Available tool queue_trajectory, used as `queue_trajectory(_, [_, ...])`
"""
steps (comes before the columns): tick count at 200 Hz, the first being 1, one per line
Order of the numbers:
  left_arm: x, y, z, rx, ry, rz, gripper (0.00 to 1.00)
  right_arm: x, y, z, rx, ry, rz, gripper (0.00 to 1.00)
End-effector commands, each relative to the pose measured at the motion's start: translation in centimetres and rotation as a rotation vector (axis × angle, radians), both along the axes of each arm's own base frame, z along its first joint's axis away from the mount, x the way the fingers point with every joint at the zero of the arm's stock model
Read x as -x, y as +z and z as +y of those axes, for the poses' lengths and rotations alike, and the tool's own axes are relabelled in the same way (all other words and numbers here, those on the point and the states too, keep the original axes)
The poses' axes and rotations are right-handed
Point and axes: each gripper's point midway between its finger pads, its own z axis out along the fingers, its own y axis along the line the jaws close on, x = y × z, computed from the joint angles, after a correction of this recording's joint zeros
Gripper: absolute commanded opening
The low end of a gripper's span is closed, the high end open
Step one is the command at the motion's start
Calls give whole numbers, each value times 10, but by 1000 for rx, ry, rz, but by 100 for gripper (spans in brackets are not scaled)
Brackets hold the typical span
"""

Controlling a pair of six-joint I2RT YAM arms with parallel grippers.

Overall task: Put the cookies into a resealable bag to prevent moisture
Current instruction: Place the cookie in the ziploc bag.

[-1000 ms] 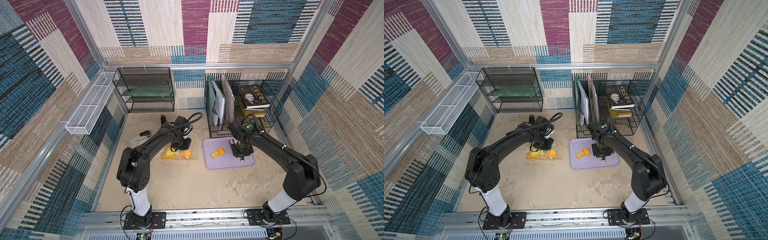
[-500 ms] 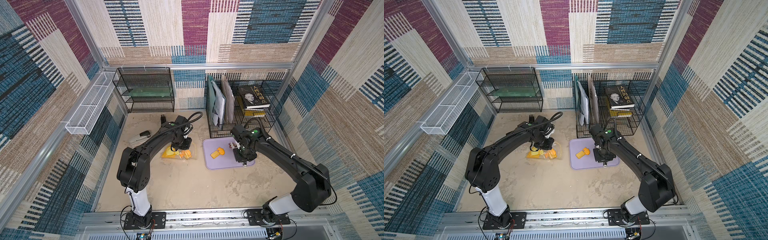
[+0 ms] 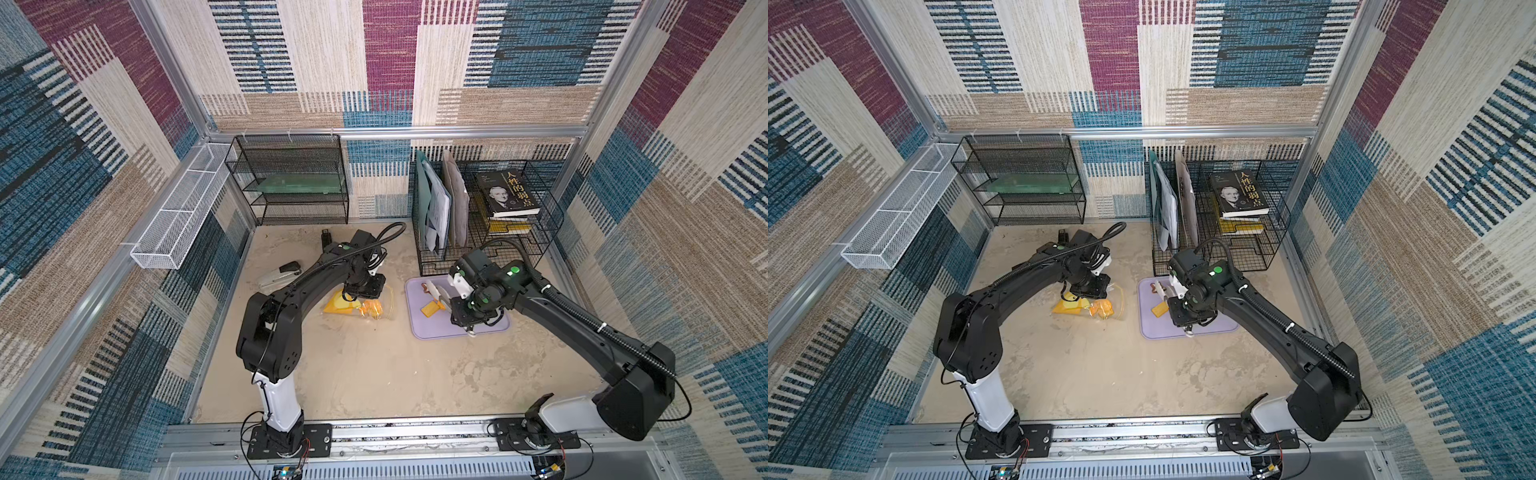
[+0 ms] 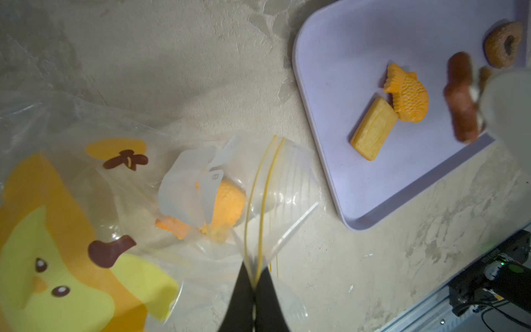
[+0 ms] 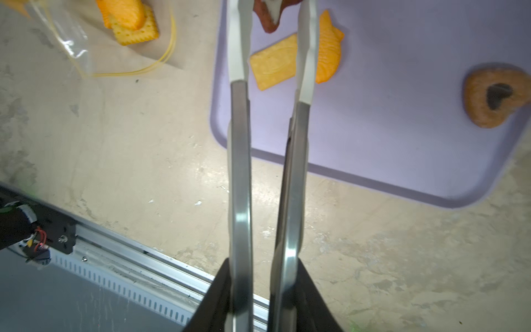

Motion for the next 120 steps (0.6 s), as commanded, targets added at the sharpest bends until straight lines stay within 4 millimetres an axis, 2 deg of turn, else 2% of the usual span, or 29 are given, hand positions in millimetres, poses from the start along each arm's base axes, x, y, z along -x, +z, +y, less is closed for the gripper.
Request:
queue_trajectory(1, [1,6,-3,20,1,-2,0,-5,11,37,-139,70,-30,31])
queue_trajectory(32, [2,9,-2,17,0,-5,0,-4,2,66,-202,123,-6,32])
queue_trajectory(69, [2,12,1,6,1,-16,0,2,-14,83,-202,171,32,32])
queue_trajectory(120, [3,12,0,9,-5,-13,0,0,-20,107,-261,210,40,32])
